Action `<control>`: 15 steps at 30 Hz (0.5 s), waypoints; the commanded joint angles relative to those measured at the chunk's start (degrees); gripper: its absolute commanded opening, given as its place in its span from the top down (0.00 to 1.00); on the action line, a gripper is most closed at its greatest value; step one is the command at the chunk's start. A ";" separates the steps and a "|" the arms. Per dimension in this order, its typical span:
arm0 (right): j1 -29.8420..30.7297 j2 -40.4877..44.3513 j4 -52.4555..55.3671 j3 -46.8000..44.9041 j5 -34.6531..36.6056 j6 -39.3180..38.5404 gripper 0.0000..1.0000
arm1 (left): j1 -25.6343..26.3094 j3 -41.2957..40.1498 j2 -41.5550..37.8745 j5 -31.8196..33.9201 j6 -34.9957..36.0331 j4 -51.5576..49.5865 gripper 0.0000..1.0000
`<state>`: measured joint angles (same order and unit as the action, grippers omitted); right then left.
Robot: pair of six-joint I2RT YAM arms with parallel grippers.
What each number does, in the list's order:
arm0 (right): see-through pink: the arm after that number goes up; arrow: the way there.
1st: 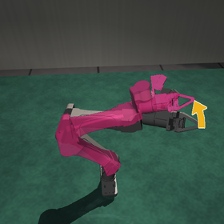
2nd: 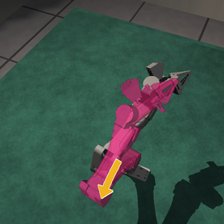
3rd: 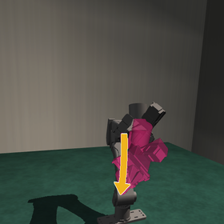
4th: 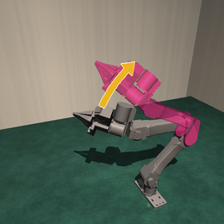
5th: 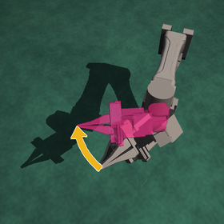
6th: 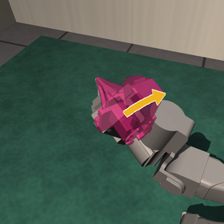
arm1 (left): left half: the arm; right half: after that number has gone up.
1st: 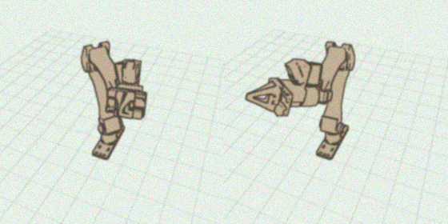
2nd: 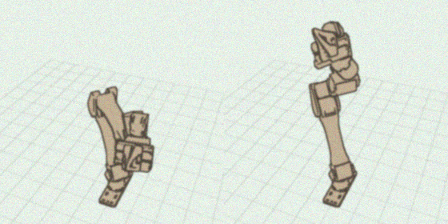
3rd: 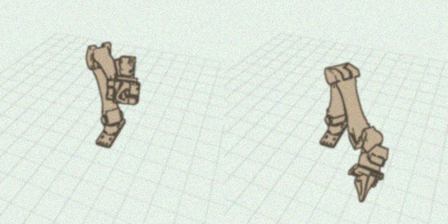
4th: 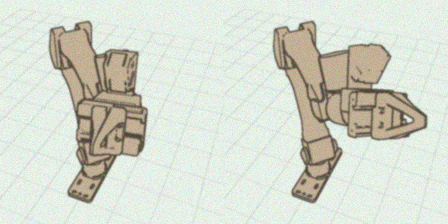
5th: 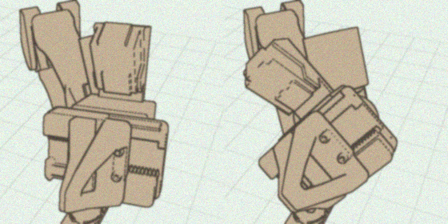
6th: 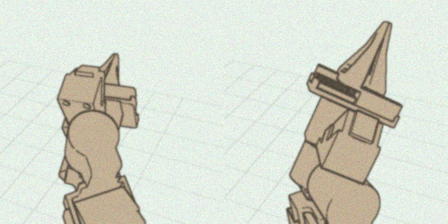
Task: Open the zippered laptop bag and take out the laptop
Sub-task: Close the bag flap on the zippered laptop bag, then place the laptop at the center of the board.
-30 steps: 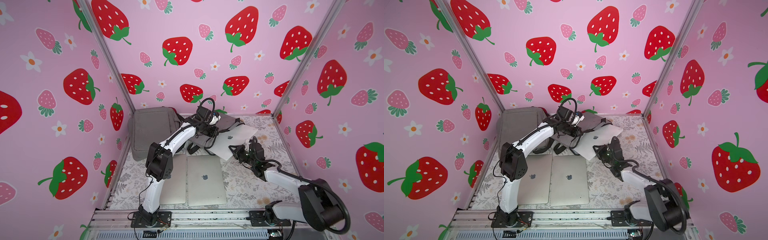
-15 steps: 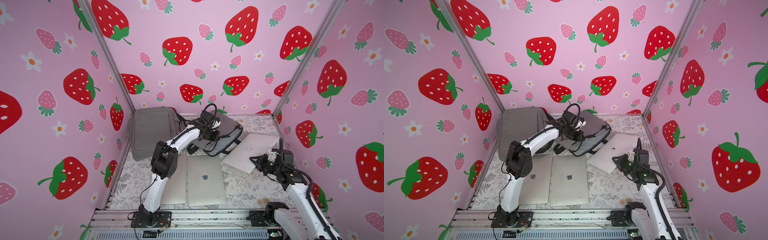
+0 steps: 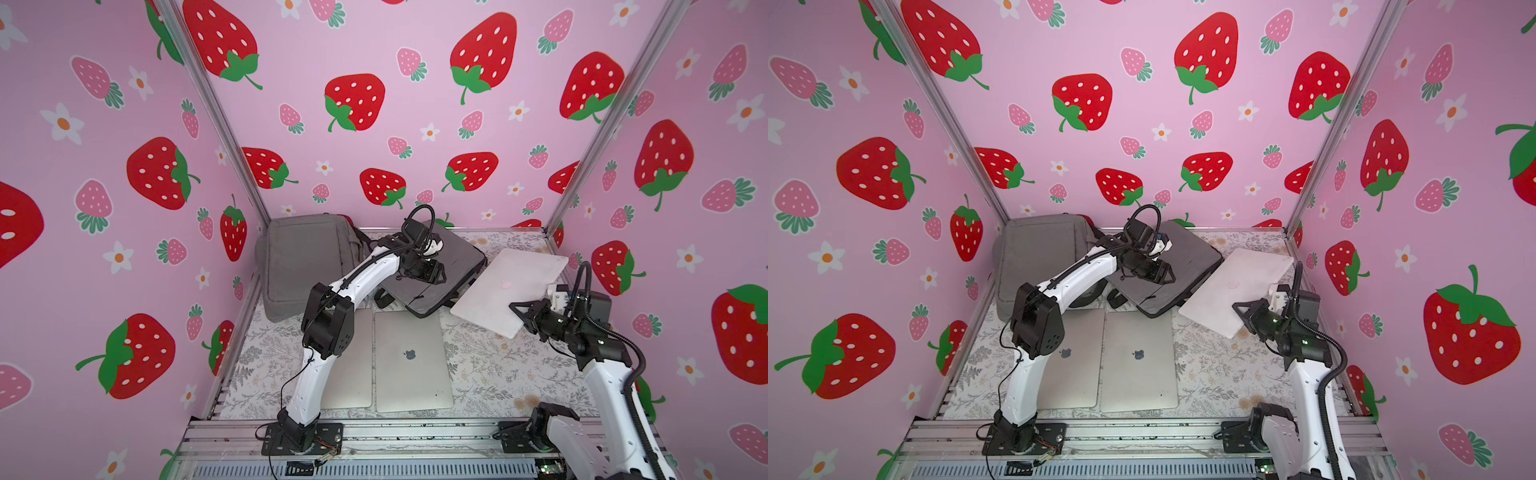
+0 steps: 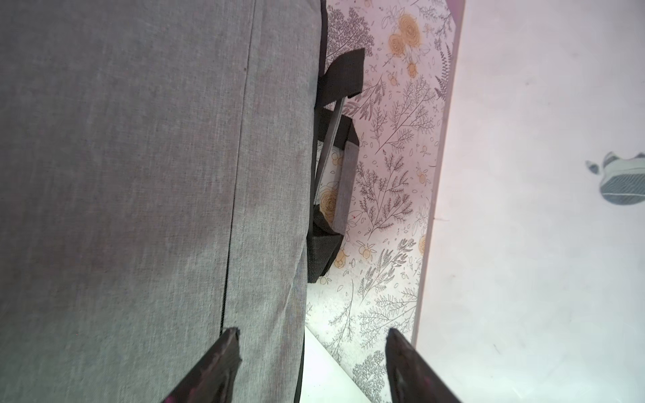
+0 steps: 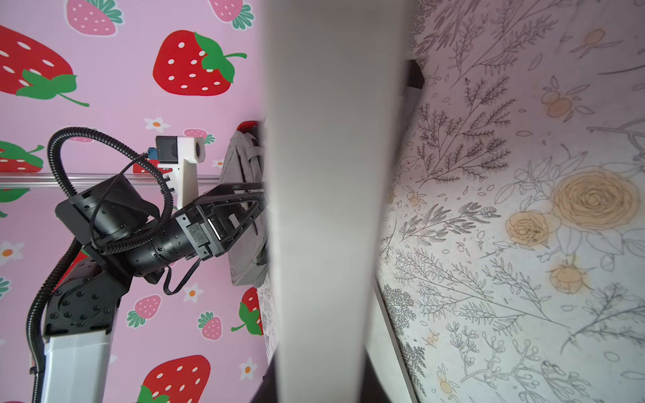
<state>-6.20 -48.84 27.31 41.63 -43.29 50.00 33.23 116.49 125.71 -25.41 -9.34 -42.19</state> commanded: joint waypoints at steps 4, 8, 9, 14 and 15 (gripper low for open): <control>-0.13 -0.61 -6.90 6.04 -11.27 -11.45 1.00 | -3.02 3.43 -4.54 -8.63 -10.38 -3.16 0.29; 0.08 -3.01 -18.15 4.41 -15.54 -5.44 1.00 | -3.97 -2.57 -7.39 -18.06 -25.25 8.86 0.28; 0.25 -5.06 -21.45 4.01 -16.58 -3.66 1.00 | -3.88 -5.59 -8.33 -19.94 -29.25 13.65 0.26; 1.04 -8.61 -28.86 5.34 -20.42 1.58 1.00 | -2.97 -13.24 -9.42 -23.47 -38.66 28.55 0.23; 1.28 -9.16 -29.19 5.67 -20.99 2.00 1.00 | -2.70 -12.79 -8.97 -23.71 -38.44 27.72 0.23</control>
<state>-5.67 -58.70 12.75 43.97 -56.34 50.46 29.56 104.25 115.98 -44.64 -40.99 -21.63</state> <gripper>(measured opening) 0.155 0.769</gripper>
